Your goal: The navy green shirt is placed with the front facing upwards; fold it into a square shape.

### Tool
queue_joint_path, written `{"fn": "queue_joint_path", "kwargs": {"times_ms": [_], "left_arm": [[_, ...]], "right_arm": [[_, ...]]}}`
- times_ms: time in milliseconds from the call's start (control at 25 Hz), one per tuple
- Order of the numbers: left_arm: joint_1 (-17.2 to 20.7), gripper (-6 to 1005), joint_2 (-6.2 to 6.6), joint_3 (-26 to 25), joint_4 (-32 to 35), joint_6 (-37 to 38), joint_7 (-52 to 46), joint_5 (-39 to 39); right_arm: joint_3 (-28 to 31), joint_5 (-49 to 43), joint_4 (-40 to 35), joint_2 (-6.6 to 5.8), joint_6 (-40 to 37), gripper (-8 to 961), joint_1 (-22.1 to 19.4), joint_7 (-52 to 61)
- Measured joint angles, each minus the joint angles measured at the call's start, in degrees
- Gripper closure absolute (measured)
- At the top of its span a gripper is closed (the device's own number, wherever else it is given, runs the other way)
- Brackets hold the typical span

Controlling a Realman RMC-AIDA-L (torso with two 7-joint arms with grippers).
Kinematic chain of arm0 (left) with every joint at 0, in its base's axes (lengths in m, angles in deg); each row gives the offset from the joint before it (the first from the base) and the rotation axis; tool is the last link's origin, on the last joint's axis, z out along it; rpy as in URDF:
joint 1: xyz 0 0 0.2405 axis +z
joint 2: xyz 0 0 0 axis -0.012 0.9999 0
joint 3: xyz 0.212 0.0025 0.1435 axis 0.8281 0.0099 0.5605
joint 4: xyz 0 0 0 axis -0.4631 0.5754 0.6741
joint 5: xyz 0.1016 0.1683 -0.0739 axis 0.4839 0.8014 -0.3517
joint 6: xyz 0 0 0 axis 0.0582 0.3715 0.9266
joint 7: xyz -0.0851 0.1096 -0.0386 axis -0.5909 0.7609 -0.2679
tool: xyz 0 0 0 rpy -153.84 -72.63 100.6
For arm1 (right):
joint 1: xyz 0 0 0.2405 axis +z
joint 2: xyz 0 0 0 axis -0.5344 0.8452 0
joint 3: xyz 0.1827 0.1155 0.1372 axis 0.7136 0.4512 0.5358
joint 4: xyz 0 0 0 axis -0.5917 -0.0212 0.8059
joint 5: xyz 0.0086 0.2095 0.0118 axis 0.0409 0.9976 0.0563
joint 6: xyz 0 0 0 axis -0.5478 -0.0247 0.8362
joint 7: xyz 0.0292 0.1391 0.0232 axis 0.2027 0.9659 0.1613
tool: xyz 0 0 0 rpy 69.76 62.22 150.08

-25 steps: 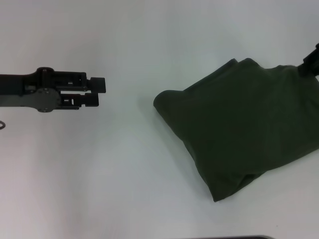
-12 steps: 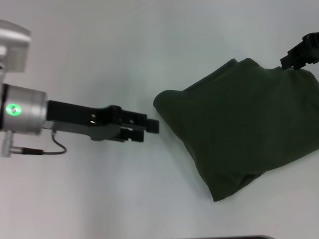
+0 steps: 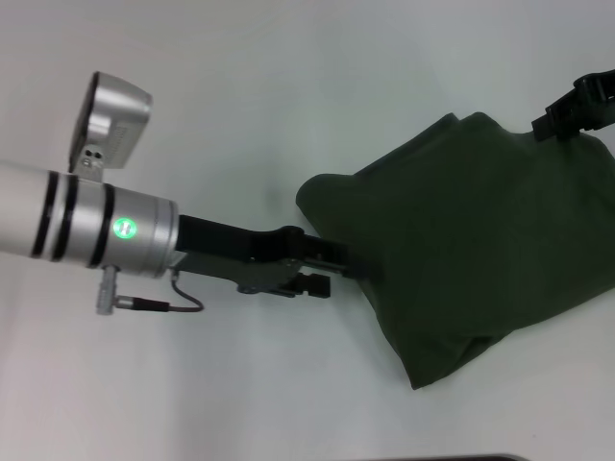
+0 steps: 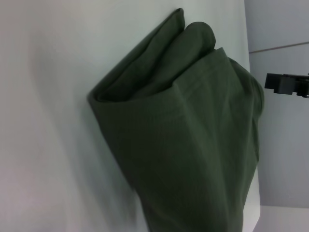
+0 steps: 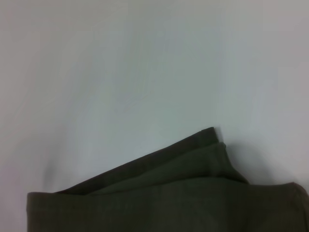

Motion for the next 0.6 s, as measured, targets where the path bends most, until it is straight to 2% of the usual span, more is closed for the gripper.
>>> {"fn": "queue_joint_path", "kwargs": {"times_ms": [400,600], "left_arm": [[-1.83,424,-0.1,6.8,3.63,-7.13,-1.13,-3.94],[-4.3,432,-0.13,10.18,5.91,-10.52,-2.34,-4.07]], "right_arm": [[0.03,0.02,0.64,0.14,0.37,600,-0.26,-0.2],[0.03,0.01,0.74,0.5,0.37,600,-0.28,-0.22]]}}
